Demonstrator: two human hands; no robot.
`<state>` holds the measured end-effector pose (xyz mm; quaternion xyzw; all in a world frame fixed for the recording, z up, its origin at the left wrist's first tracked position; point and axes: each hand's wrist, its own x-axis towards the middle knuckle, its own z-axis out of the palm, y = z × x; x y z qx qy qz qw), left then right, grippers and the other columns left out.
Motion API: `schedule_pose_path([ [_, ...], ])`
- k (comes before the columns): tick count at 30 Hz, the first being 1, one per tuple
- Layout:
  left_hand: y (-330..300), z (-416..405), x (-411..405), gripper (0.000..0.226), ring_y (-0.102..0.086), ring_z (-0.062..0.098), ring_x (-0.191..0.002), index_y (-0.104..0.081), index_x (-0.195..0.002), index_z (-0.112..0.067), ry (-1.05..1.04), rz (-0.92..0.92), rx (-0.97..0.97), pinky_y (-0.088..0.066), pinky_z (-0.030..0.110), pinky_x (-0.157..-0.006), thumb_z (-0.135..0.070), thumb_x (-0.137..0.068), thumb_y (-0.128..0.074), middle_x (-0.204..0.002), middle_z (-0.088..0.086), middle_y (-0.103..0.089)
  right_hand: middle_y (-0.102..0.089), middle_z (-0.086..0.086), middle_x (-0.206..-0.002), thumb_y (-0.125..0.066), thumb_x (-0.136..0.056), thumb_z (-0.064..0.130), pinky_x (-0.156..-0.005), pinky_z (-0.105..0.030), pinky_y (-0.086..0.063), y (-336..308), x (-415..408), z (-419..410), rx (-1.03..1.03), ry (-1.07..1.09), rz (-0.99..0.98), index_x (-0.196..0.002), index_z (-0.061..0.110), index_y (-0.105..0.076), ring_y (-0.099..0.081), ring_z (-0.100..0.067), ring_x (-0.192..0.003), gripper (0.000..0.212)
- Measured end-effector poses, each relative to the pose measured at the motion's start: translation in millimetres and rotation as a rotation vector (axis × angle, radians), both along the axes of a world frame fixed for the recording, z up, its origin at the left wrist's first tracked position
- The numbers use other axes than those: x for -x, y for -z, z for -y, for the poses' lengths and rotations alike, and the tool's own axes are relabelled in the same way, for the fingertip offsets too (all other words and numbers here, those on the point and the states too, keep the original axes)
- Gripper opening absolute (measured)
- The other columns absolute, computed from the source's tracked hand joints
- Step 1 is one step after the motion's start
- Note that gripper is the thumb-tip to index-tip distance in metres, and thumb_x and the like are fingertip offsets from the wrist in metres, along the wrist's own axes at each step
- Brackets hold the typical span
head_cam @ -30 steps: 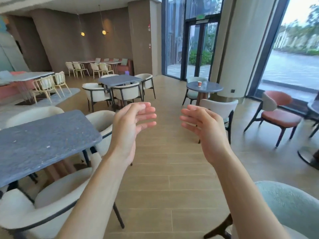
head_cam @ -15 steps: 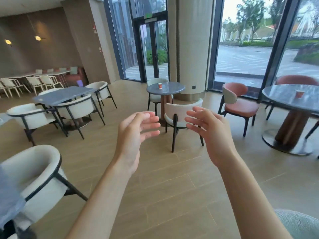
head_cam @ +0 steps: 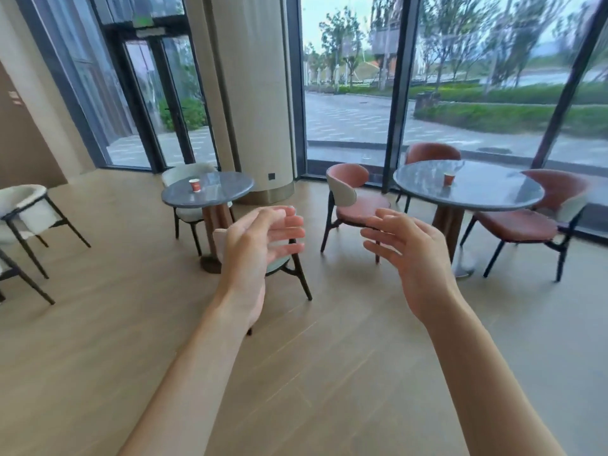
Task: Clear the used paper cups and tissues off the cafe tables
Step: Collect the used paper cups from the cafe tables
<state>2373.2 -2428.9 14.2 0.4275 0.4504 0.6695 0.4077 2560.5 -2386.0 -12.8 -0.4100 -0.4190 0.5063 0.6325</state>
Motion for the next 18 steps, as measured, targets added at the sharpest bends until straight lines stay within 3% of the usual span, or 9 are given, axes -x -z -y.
schedule_pose_path([
  [3,9.5,-81.4,3.6,0.021,-0.072,0.029,-0.094,-0.071,-0.100,-0.006,0.090,0.009,-0.001,-0.059,0.044,-0.087,-0.014,-0.100,-0.051,-0.100,0.018,-0.075,-0.077,-0.010,-0.106,-0.060,-0.092,0.015,-0.095,-0.040,-0.057,6.5,-6.0,-58.3,-0.010,0.090,0.041,-0.109,0.012,-0.071,-0.073,-0.026,-0.103,0.020],
  [11,8.5,-275.7,-12.4,0.022,-0.072,0.034,-0.099,-0.071,-0.102,-0.006,0.338,0.010,0.036,-0.060,0.047,-0.088,-0.016,-0.099,-0.053,-0.101,0.019,-0.075,-0.077,-0.010,-0.105,-0.054,-0.098,0.008,-0.093,-0.038,-0.057,0.9,-28.0,-195.3,0.030,0.390,0.028,-0.108,0.012,-0.070,-0.073,-0.026,-0.101,0.019],
  [18,21.8,-400.9,-75.5,0.021,-0.071,0.028,-0.088,-0.070,-0.096,-0.003,0.571,0.025,0.075,-0.060,0.043,-0.082,-0.008,-0.098,-0.050,-0.091,0.015,-0.073,-0.075,-0.016,-0.107,-0.053,-0.097,0.006,-0.094,-0.041,-0.057,18.6,-75.7,-285.6,0.059,0.590,-0.044,-0.110,0.004,-0.068,-0.072,-0.031,-0.103,0.020],
])
